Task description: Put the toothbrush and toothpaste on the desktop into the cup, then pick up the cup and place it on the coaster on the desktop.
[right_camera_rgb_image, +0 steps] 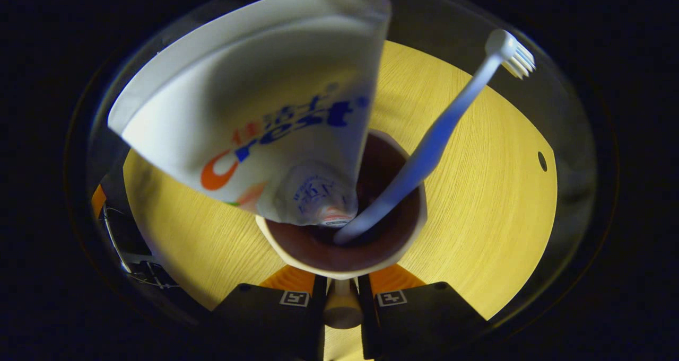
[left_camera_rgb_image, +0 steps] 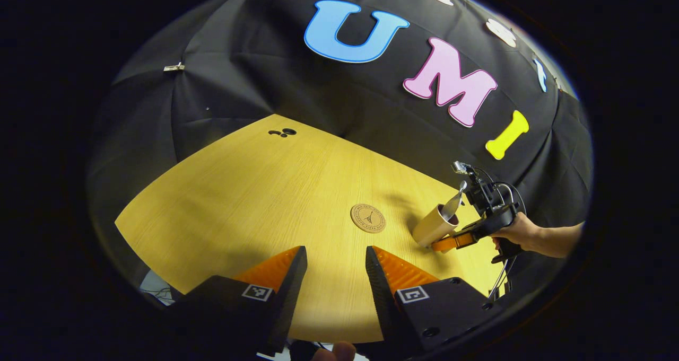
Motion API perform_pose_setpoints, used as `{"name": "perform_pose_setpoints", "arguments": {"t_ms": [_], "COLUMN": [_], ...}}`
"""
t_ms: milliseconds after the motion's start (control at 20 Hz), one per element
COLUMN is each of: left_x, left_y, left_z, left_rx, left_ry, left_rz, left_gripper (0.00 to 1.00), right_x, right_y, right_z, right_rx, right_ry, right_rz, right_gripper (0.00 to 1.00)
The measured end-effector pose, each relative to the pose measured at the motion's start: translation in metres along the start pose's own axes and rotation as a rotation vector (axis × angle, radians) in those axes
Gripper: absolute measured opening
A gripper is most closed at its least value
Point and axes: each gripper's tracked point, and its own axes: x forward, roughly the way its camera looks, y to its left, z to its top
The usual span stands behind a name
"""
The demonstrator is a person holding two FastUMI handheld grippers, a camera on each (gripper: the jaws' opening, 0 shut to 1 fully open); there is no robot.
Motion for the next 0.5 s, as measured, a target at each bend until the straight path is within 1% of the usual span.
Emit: {"name": "perform_pose_setpoints", "arguments": {"t_ms": [150, 350, 400, 450, 500], "left_x": [0.001, 0.003, 0.002, 0.002, 0.001], "left_y": [0.0, 0.004, 0.005, 0.007, 0.009], "left_z": [0.004, 0.009, 0.009, 0.01, 0.01], "left_rx": [0.003, 0.007, 0.006, 0.006, 0.007], "left_ry": [-0.003, -0.008, -0.009, -0.011, -0.012], "left_rz": [-0.005, -0.005, -0.004, -0.002, 0.002], "left_gripper": [0.7, 0.7, 0.7, 0.7, 0.7], "right_x": [-0.003, -0.008, -0.008, -0.008, -0.008], "right_y": [0.008, 0.023, 0.029, 0.034, 0.04], "right_z": [0.006, 0.021, 0.026, 0.033, 0.039], "right_rx": [0.011, -0.005, -0.013, -0.024, -0.03], "right_ry": [-0.016, -0.034, -0.036, -0.042, -0.045], "right_rz": [0.019, 0.04, 0.048, 0.054, 0.061], "right_gripper": [0.31, 0.31, 0.26, 0.26, 0.31]}}
